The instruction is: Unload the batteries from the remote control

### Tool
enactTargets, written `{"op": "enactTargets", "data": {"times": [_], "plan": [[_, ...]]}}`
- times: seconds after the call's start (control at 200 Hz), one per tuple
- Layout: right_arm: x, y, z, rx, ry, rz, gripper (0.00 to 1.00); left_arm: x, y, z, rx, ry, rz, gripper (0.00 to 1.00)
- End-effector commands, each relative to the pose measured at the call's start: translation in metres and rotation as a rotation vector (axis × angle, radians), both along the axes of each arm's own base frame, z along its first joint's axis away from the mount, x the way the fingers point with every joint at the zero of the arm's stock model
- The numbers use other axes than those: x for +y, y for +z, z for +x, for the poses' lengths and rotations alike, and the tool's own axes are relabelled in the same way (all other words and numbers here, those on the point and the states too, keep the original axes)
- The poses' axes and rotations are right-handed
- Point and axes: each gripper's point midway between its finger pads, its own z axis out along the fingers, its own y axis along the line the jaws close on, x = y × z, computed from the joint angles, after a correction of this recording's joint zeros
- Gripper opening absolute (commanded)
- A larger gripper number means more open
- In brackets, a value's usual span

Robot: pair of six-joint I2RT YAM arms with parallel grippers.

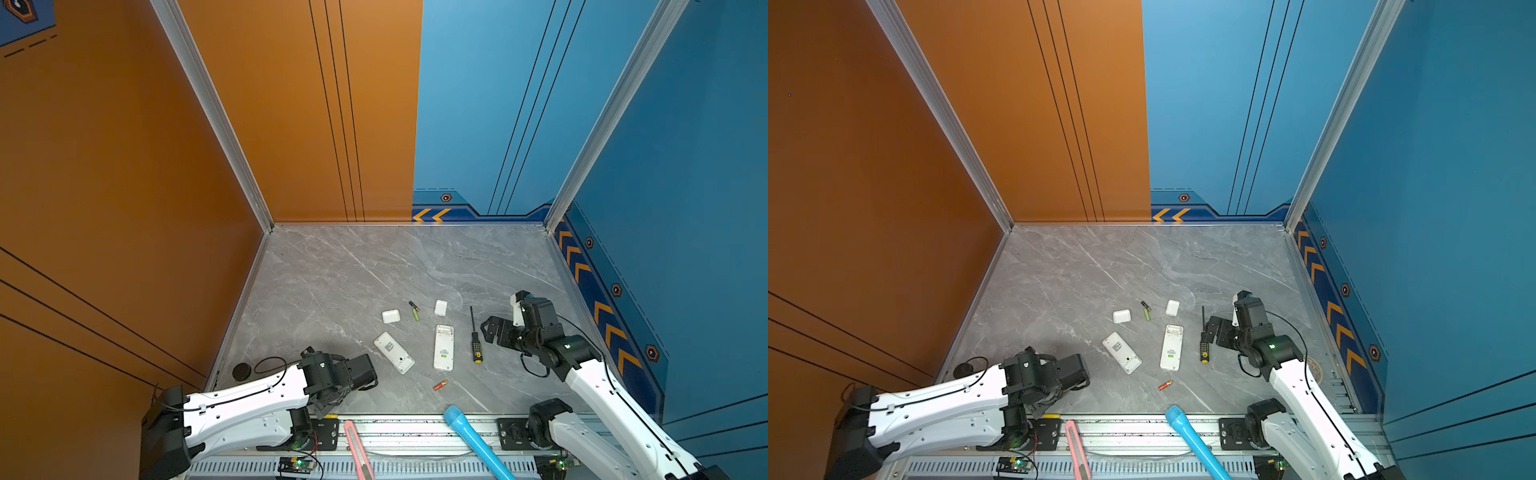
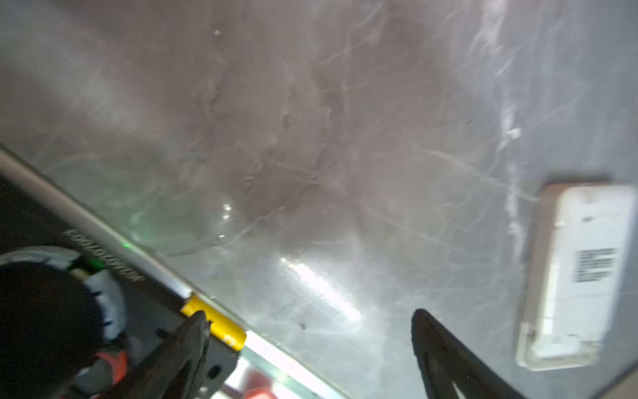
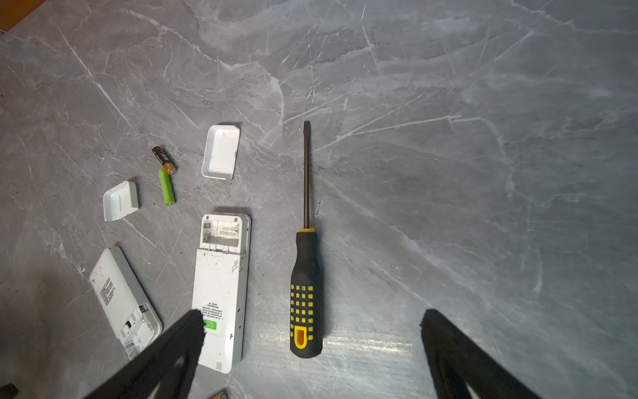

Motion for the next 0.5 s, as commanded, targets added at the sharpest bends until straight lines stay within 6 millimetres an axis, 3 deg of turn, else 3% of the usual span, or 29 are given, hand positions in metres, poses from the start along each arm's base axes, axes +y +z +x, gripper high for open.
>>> {"op": "enactTargets", "data": {"times": [0.0,0.2,0.49], "plan": [[0.0,-0.001,-0.001,-0.001,-0.011,0.015,1.0,0.021,-0.008,-0.035,0.198,-0.116,0.075,0.93],[0.0,0.0,0.0,-0.004,-0.011,0.015,1.0,0.033,-0.016,-0.048,0.259,-0.162,0.042,0.9],[-0.002,0.001,-0.004,-0.005,-0.013,0.011,1.0,0.051,-0.007,-0.048,0.411,-0.263,0.209,0.88]]}}
